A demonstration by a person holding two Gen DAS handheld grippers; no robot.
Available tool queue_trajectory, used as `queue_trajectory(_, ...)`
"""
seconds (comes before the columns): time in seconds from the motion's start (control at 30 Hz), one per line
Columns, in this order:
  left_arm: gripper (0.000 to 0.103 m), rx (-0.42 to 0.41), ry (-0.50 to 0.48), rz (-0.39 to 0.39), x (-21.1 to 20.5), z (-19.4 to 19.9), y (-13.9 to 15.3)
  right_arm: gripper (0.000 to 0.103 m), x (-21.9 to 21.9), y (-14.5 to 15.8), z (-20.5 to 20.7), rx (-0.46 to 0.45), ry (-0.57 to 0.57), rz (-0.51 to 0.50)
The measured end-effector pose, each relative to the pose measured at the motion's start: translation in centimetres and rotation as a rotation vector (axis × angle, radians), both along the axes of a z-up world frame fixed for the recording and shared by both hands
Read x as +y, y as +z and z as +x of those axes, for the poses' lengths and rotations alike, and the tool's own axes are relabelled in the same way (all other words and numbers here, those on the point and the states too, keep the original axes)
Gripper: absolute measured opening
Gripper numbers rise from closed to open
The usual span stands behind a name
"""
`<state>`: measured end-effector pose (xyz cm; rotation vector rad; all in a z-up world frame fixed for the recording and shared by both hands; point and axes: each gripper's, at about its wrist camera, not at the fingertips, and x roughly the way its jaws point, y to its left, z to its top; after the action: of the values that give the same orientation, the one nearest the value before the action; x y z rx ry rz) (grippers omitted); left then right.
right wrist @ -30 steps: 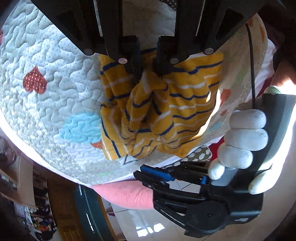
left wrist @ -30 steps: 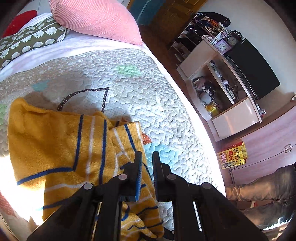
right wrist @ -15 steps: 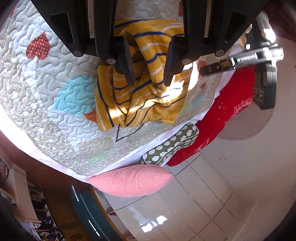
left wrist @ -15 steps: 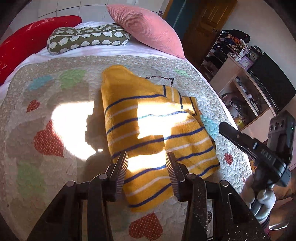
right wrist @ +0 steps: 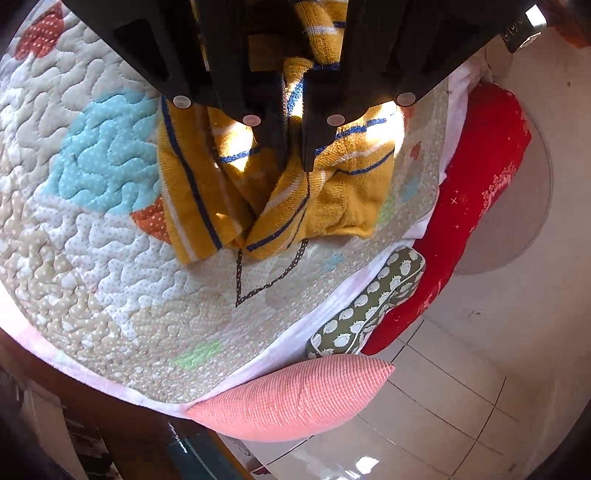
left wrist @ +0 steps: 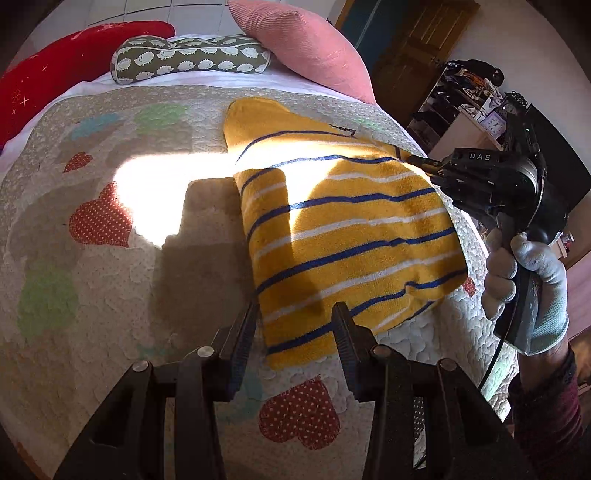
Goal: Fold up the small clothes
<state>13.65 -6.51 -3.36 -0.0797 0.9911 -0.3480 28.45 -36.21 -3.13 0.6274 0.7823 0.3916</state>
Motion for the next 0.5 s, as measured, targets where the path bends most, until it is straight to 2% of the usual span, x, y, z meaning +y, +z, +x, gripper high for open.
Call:
queue_trajectory(0.13, 0.041, 0.033, 0.0, -0.015, 0.0, 0.3, -1.0, 0.006, -1.0, -2.0, 1.0, 0.071, -0.061, -0.115)
queue_trajectory(0.2, 0.041, 0.045, 0.002, -0.019, 0.0, 0.3, -1.3, 0.006, -0.7, -3.7, 1.3, 0.11, -0.049, -0.167)
queue_trajectory(0.27, 0.041, 0.044, 0.004, -0.016, 0.1, 0.2, -1.2, 0.007, -0.6, -4.5, 1.3, 0.112, -0.032, -0.192)
queue_trajectory(0.4, 0.041, 0.027, 0.014, 0.003, 0.4, -0.5, -0.6, 0.011, -1.5, -3.6, 1.2, 0.114, -0.021, -0.188)
queue_trajectory(0.5, 0.041, 0.002, 0.037, 0.032, 0.9, -1.4, 0.0, 0.012, -2.6, -0.7, -1.0, 0.028, -0.087, -0.197)
